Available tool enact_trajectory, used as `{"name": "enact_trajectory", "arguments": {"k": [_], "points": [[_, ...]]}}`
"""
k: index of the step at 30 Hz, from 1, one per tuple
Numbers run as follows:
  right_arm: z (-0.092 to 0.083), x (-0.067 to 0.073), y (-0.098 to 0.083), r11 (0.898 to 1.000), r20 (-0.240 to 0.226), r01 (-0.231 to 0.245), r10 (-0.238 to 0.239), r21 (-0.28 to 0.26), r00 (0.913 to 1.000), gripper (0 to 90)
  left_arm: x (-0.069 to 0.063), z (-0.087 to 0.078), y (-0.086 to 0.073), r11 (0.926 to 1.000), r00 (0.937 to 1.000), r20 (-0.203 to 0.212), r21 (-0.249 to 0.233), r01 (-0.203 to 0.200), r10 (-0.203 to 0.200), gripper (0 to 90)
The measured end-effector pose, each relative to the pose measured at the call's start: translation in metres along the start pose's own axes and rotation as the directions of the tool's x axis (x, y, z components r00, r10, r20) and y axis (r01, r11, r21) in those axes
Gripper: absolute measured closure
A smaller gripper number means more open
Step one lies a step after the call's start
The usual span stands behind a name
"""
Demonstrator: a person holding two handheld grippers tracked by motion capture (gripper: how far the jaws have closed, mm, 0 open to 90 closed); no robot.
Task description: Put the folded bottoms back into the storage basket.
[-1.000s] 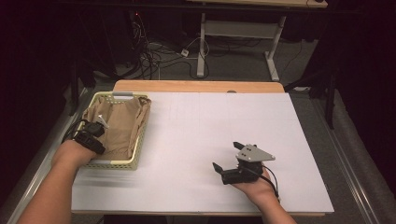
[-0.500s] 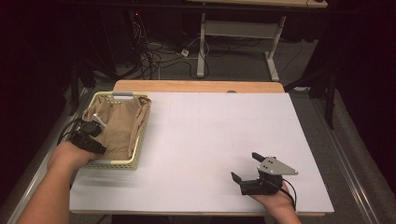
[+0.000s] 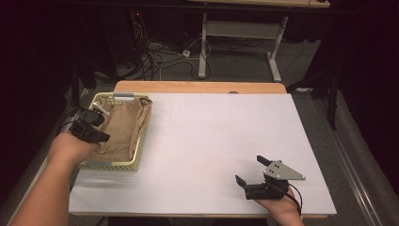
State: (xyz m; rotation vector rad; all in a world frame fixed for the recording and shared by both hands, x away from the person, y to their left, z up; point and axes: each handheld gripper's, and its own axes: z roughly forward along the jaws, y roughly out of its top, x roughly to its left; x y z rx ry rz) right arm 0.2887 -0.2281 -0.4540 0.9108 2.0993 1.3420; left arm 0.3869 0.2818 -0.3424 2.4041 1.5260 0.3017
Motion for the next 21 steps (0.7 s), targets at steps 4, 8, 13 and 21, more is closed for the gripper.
{"name": "enact_trajectory", "arguments": {"k": [4,8,13,21], "points": [[0.0,0.0,0.0,1.0,-0.003,-0.001,0.001,0.001,1.0,0.7,-0.004,-0.003,0.013,0.9978,0.9999,-0.008,-0.065,0.007,-0.008,87.8],[0.0,-0.001,-0.001,1.0,0.001,-0.001,0.001,0.001,1.0,1.0,-0.002,0.003,0.028,0.991,0.9988,-0.002,-0.125,0.048,-0.049,87.7],[-0.001,-0.002,-0.001,1.0,0.004,-0.007,0.007,0.002,1.0,1.2,-0.001,0.025,0.046,0.9841,0.9992,-0.004,-0.174,0.037,-0.039,87.7],[0.003,-0.003,-0.002,1.0,-0.004,-0.013,0.013,0.005,0.9999,1.3,0.004,0.069,0.071,0.9811,0.9985,-0.008,-0.187,0.051,-0.053,87.7]]}}
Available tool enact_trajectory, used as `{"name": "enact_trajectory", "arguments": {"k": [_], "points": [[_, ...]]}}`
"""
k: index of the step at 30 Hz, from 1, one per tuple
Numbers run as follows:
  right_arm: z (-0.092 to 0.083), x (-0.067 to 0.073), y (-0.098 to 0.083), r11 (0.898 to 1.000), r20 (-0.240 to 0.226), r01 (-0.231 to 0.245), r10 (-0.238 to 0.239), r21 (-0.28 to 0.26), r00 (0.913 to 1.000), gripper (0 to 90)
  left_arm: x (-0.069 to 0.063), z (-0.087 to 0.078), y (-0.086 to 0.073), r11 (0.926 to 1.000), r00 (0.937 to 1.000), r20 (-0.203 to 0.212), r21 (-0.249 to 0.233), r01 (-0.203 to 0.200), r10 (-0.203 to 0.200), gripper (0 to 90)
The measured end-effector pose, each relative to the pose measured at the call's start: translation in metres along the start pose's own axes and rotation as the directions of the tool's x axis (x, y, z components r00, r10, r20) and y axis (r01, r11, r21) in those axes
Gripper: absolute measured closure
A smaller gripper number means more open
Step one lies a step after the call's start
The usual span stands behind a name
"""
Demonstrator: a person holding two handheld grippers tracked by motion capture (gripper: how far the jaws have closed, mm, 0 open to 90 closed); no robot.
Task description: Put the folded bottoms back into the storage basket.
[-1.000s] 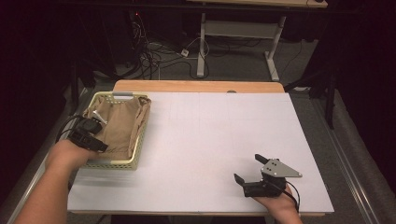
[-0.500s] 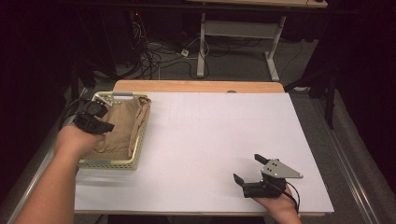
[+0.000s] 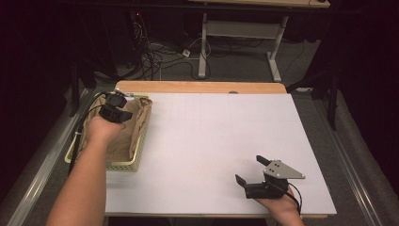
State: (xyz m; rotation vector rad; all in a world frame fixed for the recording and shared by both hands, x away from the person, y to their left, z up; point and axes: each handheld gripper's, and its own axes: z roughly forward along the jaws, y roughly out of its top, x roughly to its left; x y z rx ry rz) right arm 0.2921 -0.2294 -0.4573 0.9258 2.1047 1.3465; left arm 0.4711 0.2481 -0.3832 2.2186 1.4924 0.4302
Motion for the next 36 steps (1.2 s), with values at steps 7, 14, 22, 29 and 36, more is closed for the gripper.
{"name": "enact_trajectory", "arguments": {"k": [7,14,22,29,36], "points": [[0.001,-0.002,-0.001,1.0,0.008,-0.022,0.022,0.001,0.9997,1.8,0.011,0.034,0.007,0.999,0.9994,0.022,-0.035,0.029,-0.028,87.7],[0.005,-0.001,-0.003,0.999,0.007,-0.035,0.035,0.019,0.9994,2.0,0.016,0.06,0.007,0.9976,0.9956,0.081,-0.046,0.051,-0.047,87.7],[0.009,0.002,-0.003,0.999,0.001,-0.032,0.032,0.025,0.9995,2.2,0.007,0.085,0.002,0.9997,0.9993,0.035,0.023,0.008,-0.009,87.5],[0.012,0.003,-0.004,0.999,0.0,-0.025,0.025,0.038,0.9997,2.4,0.004,0.085,0.001,0.9998,0.9998,0.019,0.021,-0.003,0.003,87.5],[0.01,0.002,-0.004,0.999,0.004,-0.021,0.021,0.028,0.9998,2.1,0.005,0.069,-0.001,0.9995,0.9995,0.03,0.032,-0.003,0.002,87.2]]}}
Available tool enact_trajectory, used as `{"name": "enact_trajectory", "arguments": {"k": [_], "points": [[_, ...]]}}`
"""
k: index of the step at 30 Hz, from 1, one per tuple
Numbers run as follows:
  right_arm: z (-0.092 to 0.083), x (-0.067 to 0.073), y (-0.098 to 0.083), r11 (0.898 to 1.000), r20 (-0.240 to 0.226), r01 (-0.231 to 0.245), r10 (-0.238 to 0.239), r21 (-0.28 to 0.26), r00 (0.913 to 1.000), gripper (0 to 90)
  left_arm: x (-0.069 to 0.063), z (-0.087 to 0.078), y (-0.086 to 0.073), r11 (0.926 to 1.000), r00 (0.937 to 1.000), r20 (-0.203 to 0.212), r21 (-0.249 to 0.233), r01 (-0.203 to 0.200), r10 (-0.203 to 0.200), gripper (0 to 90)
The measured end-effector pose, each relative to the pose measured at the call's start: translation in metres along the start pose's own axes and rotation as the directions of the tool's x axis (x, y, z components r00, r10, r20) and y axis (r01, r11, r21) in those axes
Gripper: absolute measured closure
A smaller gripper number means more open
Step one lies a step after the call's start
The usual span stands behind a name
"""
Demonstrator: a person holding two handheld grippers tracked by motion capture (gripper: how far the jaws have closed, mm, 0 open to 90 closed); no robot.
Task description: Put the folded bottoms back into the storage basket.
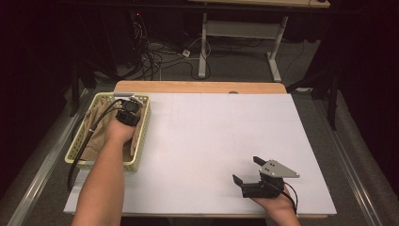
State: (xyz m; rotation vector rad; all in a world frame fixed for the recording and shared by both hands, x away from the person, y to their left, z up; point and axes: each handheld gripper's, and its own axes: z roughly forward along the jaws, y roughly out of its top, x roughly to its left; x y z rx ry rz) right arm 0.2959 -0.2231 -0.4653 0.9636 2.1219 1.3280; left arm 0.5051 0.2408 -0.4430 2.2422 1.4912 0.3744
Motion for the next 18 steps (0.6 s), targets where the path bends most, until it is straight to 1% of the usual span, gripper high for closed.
{"name": "enact_trajectory", "arguments": {"k": [1,2,3,6,12,15,18], "points": [[0.0,0.0,0.0,1.0,-0.001,0.003,-0.003,-0.003,1.0,1.8,0.001,-0.004,-0.001,0.9999,0.9999,0.003,-0.011,0.01,-0.01,87.2],[0.0,0.0,0.0,1.0,-0.001,0.003,-0.003,-0.003,1.0,1.8,0.001,-0.004,-0.001,0.9999,0.9999,0.003,-0.011,0.01,-0.01,87.2],[0.0,0.001,0.001,1.0,-0.002,0.008,-0.008,-0.006,1.0,1.6,0.001,-0.009,-0.003,0.9997,0.9999,0.001,-0.019,0.015,-0.015,87.2],[-0.002,0.002,0.003,0.999,-0.003,0.025,-0.025,-0.025,0.9997,0.7,0.001,-0.021,-0.011,0.9998,1.0,-0.006,-0.017,0.007,-0.007,87.2],[-0.008,0.002,0.009,0.997,0.01,0.043,-0.042,-0.058,0.9991,0.6,0.007,-0.041,-0.034,0.9995,0.9997,-0.014,-0.021,0.022,-0.022,87.3],[-0.01,-0.003,0.013,0.997,0.013,0.045,-0.044,-0.063,0.999,0.6,0.009,-0.045,-0.045,0.9997,0.9996,-0.018,-0.001,0.024,-0.024,87.5],[-0.013,-0.008,0.012,0.996,0.031,0.072,-0.07,-0.047,0.997,0.5,0.008,-0.047,-0.051,0.9993,0.9994,-0.018,0.024,0.029,-0.029,87.4]]}}
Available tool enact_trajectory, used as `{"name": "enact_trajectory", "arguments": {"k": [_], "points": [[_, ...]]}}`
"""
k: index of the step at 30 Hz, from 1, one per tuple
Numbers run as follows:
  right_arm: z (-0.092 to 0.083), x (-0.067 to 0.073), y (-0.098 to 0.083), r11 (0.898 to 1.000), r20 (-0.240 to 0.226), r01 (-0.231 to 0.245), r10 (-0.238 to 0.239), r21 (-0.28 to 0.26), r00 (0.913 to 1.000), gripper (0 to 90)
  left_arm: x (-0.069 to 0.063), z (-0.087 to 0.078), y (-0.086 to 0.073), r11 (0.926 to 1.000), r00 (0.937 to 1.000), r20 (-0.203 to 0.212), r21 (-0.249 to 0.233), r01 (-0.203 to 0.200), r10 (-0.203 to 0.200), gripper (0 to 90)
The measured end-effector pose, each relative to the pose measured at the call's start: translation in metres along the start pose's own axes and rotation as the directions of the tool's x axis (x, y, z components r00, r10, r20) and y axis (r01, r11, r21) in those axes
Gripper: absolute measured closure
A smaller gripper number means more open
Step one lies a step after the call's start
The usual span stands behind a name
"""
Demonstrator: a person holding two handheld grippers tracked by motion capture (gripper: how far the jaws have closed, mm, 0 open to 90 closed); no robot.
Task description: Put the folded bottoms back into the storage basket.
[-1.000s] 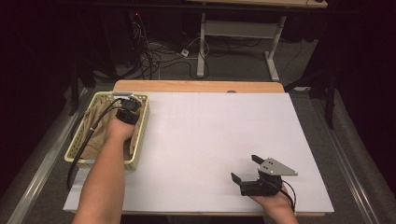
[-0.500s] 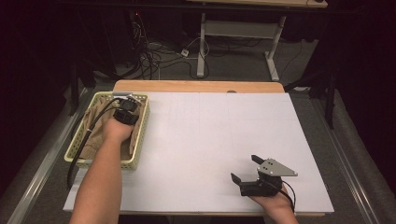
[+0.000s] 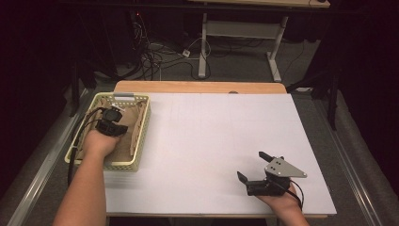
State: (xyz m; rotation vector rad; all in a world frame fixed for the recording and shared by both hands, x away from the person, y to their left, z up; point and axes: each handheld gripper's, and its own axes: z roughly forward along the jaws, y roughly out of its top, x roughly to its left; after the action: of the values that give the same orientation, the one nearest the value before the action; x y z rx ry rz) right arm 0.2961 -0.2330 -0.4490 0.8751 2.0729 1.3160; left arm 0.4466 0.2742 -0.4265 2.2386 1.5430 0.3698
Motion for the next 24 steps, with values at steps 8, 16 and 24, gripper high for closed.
{"name": "enact_trajectory", "arguments": {"k": [8,16,24], "points": [[-0.01,-0.002,-0.014,0.999,0.016,-0.032,0.033,-0.037,0.9993,0.4,-0.01,-0.01,-0.005,0.9974,0.9992,-0.027,0.066,-0.029,0.03,87.2],[-0.02,0.002,-0.019,0.999,0.022,-0.004,0.005,-0.038,0.9998,0.5,-0.014,-0.012,-0.002,0.9855,0.9997,-0.015,0.169,-0.015,0.017,85.6],[-0.025,-0.001,-0.021,0.999,0.029,-0.003,0.004,-0.044,0.9996,0.5,-0.018,-0.023,-0.009,0.9725,1.0,-0.007,0.233,-0.001,0.003,70.8]]}}
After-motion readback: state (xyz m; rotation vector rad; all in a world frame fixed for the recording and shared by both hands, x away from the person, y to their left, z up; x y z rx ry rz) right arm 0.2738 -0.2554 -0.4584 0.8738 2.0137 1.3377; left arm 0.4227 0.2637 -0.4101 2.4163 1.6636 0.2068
